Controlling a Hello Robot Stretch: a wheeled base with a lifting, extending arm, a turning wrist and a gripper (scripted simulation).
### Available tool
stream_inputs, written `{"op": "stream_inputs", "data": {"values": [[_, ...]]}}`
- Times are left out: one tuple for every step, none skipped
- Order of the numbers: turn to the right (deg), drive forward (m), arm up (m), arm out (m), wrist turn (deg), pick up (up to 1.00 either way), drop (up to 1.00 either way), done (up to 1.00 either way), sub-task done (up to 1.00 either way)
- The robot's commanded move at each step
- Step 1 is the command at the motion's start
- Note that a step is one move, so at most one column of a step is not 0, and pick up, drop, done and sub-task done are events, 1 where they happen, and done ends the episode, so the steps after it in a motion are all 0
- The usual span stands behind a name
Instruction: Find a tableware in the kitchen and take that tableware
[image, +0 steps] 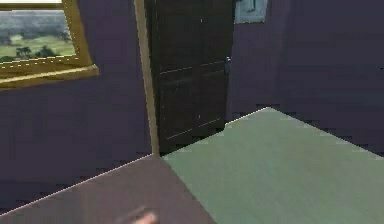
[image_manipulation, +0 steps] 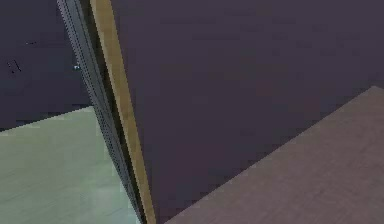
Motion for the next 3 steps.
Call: {"op": "stream_inputs", "data": {"values": [[3.0, 0.0, 0.0, 0.0, 0.0, 0.0, 0.0, 0.0, 0.0], [0.0, 0.1, 0.0, 0.0, 0.0, 0.0, 0.0, 0.0, 0.0], [36.0, 0.0, 0.0, 0.0, 0.0, 0.0, 0.0, 0.0, 0.0]]}}
